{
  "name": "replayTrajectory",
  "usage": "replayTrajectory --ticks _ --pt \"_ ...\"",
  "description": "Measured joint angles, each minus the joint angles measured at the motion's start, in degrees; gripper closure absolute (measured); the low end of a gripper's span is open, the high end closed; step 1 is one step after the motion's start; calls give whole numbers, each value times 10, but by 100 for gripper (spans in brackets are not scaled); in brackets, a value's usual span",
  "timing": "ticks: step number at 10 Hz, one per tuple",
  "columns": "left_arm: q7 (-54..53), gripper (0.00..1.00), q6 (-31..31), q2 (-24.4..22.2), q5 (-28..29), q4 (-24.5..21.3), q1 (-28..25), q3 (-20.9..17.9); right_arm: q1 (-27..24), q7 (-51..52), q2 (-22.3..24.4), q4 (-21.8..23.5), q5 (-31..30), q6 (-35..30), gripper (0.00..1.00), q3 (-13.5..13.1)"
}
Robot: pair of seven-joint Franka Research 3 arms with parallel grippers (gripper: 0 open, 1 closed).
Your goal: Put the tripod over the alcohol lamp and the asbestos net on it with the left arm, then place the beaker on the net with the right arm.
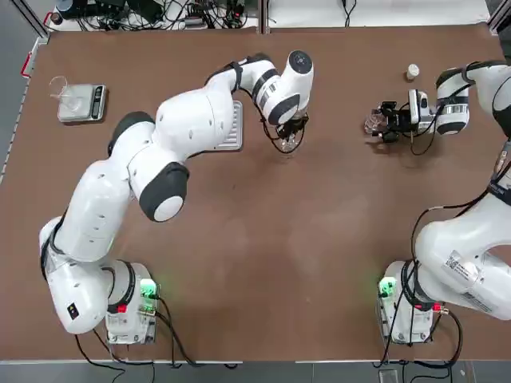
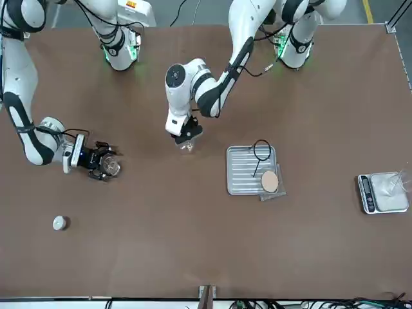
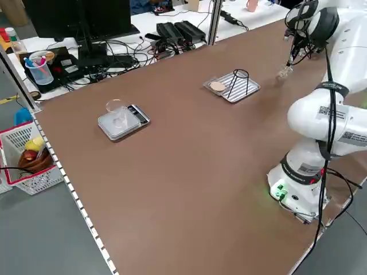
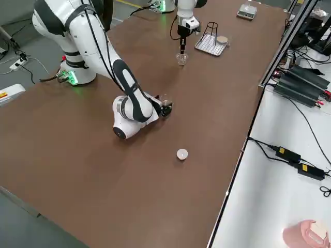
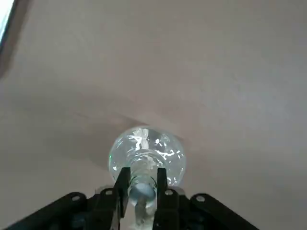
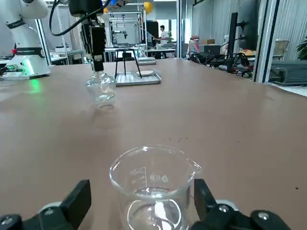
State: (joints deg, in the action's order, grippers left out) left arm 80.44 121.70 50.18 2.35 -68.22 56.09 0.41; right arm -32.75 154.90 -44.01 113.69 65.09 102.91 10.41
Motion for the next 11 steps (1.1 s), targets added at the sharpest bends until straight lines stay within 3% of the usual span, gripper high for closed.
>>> replayTrajectory --ticks 3,5,8,11 --pt "0 74 12 8 0 3 2 0 0 0 0 0 0 1 16 0" --pt "0 68 14 8 0 7 1 0 0 0 0 0 0 2 42 0" --pt "0 65 14 8 0 14 1 -1 0 0 0 0 0 2 42 0" --pt "0 30 -16 -11 0 28 -3 -9 0 0 0 0 0 2 42 0"
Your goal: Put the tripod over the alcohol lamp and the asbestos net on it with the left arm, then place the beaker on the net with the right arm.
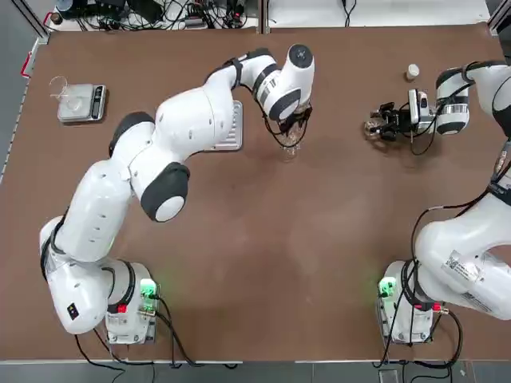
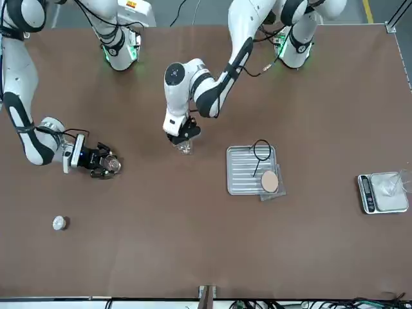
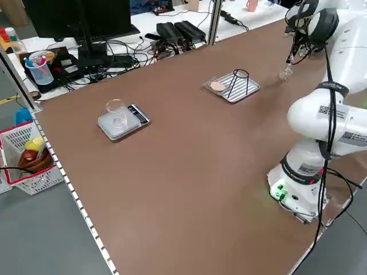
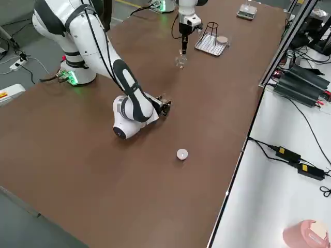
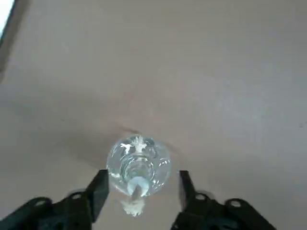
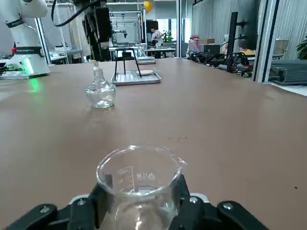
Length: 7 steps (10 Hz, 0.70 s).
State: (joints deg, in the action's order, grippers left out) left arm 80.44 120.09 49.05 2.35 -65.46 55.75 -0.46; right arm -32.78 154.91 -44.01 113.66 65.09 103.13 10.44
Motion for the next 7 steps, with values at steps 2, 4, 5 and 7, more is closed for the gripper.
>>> replayTrajectory --ticks 2,4,5,7 --pt "0 27 -37 -42 0 4 -23 -5 0 0 0 0 0 0 42 0" --pt "-10 28 -54 -80 0 -9 -80 -7 0 0 0 0 0 1 42 0" --pt "-26 30 -55 -95 0 -34 -107 -7 0 0 0 0 0 1 42 0" --pt "-53 32 -55 -138 13 -117 -141 -6 0 0 1 -2 0 3 42 0"
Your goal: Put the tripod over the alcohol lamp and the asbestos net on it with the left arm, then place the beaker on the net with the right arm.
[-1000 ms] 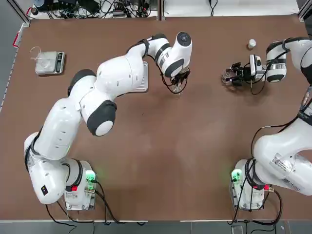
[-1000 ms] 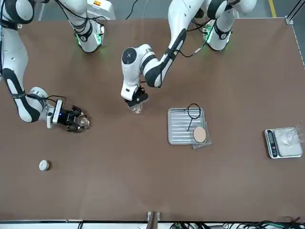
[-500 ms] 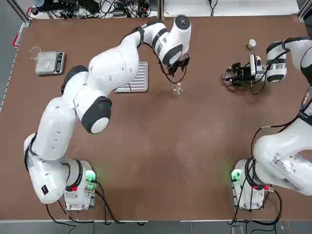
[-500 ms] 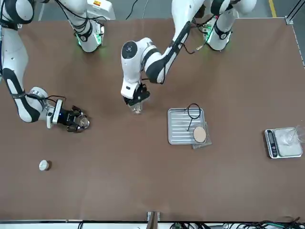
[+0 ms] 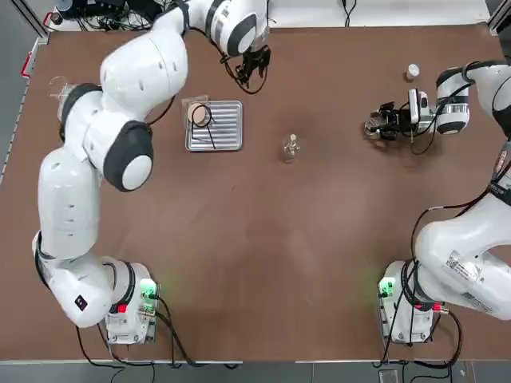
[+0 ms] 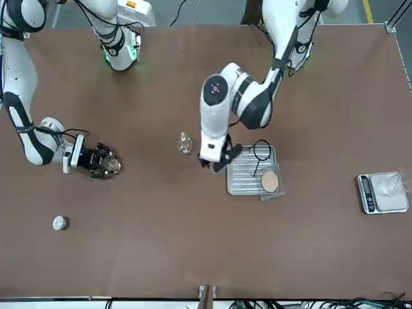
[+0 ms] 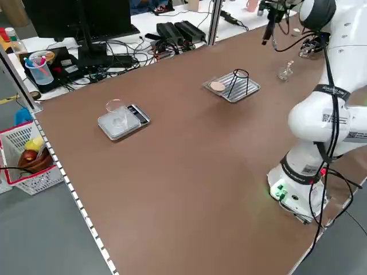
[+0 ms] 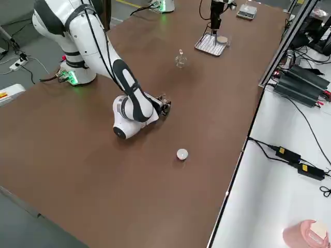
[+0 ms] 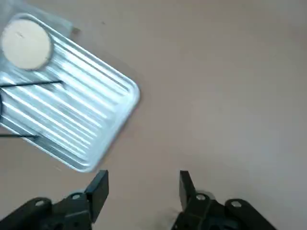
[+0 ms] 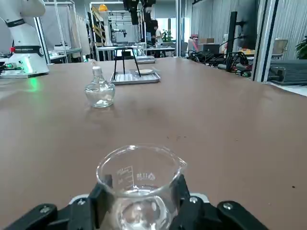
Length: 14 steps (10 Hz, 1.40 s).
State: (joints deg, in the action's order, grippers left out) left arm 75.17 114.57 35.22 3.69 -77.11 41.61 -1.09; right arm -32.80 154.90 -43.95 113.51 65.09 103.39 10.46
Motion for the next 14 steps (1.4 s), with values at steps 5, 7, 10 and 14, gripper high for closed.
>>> replayTrajectory --ticks 5,7,10,14 --pt "-18 38 43 -184 23 -269 -80 1 0 0 1 -4 0 6 42 0" --pt "-20 39 87 -225 46 -354 -105 2 0 -1 1 -5 0 7 42 0" --pt "-30 41 160 -239 52 -435 -124 2 -1 -2 2 -6 0 7 42 -1" --pt "-31 43 215 -237 52 -487 -122 9 -2 -2 2 -7 0 7 42 -1"
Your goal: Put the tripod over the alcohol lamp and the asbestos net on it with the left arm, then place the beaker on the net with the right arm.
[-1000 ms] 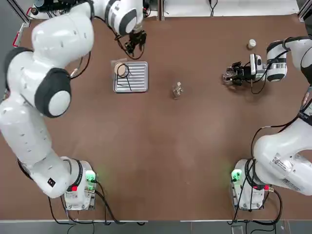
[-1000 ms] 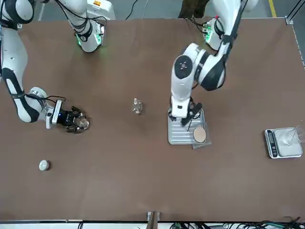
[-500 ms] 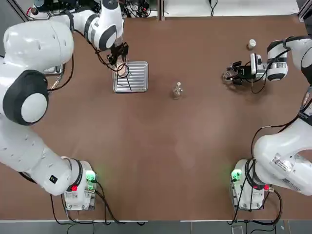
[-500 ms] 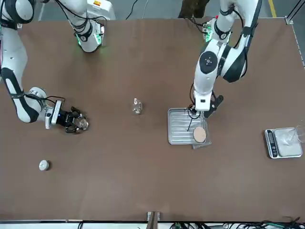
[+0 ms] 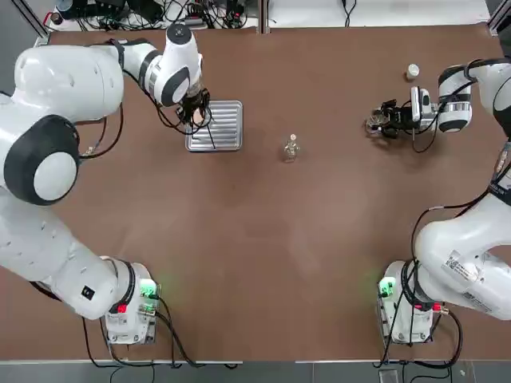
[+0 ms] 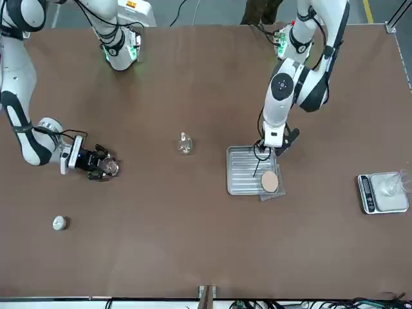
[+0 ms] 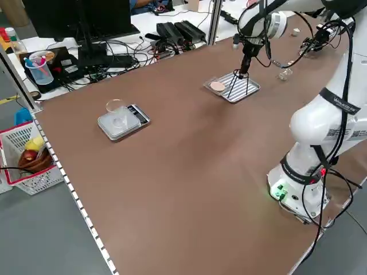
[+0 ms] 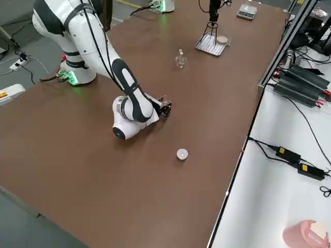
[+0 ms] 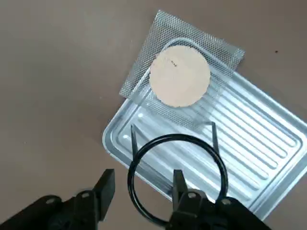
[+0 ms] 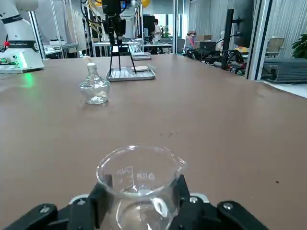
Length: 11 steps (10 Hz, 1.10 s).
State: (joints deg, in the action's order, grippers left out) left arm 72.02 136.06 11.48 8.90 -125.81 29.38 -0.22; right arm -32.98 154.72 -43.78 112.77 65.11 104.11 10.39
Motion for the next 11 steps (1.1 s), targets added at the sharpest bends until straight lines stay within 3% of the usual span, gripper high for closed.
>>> replayTrajectory --ticks 3,4,7,11 --pt "-4 53 4 5 0 -4 1 0 0 0 0 0 0 0 42 0" --pt "-13 67 4 6 0 -4 0 0 0 0 0 0 0 0 42 0" --pt "-22 89 3 7 0 -5 -2 0 0 0 0 0 0 0 42 0" --pt "-22 92 -31 8 0 9 -2 0 0 0 0 0 0 0 42 0"
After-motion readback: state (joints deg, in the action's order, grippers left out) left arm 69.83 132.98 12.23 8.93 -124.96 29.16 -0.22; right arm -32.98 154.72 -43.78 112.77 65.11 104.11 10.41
